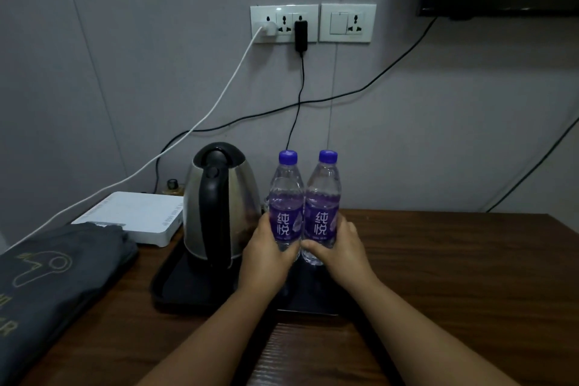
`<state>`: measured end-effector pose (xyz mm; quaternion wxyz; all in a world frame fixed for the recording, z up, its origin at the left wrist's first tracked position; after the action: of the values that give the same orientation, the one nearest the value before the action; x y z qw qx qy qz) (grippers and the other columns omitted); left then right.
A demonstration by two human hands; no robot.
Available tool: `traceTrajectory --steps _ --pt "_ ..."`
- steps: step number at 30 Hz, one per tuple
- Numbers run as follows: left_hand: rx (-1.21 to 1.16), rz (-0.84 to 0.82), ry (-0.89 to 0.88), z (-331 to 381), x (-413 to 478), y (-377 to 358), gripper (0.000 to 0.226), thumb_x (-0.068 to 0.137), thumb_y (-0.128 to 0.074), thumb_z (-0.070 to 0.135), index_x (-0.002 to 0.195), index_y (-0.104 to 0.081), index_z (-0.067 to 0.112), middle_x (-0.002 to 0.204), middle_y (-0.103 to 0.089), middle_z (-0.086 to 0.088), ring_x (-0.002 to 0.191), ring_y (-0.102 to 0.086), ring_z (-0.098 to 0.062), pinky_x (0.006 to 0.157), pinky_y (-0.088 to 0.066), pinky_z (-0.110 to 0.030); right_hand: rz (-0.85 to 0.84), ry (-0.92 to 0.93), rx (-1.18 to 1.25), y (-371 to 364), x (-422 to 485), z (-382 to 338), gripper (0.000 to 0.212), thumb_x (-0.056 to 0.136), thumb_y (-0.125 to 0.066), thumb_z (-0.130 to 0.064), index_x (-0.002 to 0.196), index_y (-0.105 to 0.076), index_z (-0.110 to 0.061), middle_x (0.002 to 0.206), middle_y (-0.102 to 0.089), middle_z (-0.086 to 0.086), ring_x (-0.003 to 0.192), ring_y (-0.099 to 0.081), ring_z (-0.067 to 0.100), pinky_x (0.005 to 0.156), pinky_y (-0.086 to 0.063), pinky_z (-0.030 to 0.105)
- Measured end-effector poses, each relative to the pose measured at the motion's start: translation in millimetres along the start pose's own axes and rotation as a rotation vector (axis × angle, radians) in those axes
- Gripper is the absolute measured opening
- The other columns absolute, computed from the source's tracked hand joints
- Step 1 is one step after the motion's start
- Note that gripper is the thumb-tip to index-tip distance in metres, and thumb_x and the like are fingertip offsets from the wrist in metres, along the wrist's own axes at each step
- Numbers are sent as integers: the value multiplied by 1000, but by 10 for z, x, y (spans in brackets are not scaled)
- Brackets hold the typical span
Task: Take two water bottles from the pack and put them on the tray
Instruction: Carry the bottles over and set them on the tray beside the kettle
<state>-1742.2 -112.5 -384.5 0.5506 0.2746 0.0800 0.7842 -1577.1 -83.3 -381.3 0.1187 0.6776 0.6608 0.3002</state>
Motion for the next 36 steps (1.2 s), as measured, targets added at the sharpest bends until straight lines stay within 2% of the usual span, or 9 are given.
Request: traceTrajectory --steps 3,7,9,12,15,20,29,36 --pt "-3 -33 -1 -33 -12 6 69 79 -78 45 138 -43 41 118 -74 10 102 -71 -11 79 -53 -29 -54 2 33 11 -23 40 62 78 -80 -42 127 -43 -57 126 -65 -11 114 -65 10 94 -55 36" --pt "1 -16 3 -66 7 0 70 83 -79 33 141 -41 41 119 -74 10 105 -70 -9 81 -48 -26 -59 -42 72 2 -20 90 72 79 -80 -39 139 -40 -45 115 -70 -20 108 -68 5 93 -56 34" --pt "11 -12 0 -72 21 -14 72 83 -79 31 144 -40 39 121 -73 9 105 -69 -10 83 -48 -27 -63 -42 84 1 -15 98 73 78 -81 -42 138 -40 -49 105 -68 -28 101 -65 -6 87 -54 28" --pt "20 -14 -8 -78 32 -27 74 85 -79 27 146 -39 36 123 -73 6 107 -69 -11 84 -49 -28 -59 -42 94 -1 -14 101 78 75 -80 -45 141 -39 -51 102 -67 -30 99 -65 -9 82 -52 23" --pt "23 -25 -13 -80 32 -30 73 86 -77 24 147 -39 36 124 -73 5 109 -70 -15 85 -49 -28 -63 -49 89 -6 -22 84 79 72 -79 -47 141 -39 -51 106 -70 -27 100 -67 -6 83 -54 24" --pt "24 -30 -15 -72 31 -28 75 87 -76 21 149 -36 36 125 -73 5 111 -69 -15 86 -47 -27 -33 -21 17 -3 -27 43 73 71 -75 -45 139 -48 -44 127 -60 -12 112 -65 9 96 -57 39" --pt "5 -45 -16 -51 35 -15 78 88 -75 15 151 -33 36 127 -71 6 114 -68 -13 97 -54 -37 -29 -9 16 19 -45 -7 75 76 -79 -38 143 -45 -43 132 -62 -12 114 -65 9 97 -56 39" --pt "-6 -44 -25 -35 35 -7 78 88 -74 16 150 -33 40 127 -71 9 114 -67 -12 93 -51 -31 -23 -7 10 29 -76 -35 73 76 -79 -40 141 -46 -44 130 -62 -14 114 -64 6 97 -56 39"
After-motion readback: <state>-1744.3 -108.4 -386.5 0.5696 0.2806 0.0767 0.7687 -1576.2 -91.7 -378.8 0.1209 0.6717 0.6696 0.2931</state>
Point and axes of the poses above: each hand's wrist, its own x-axis towards the middle knuckle, its own y-axis out of the back of the hand, z = x × y, the point moved 1 cm from there along x, towards the middle knuckle
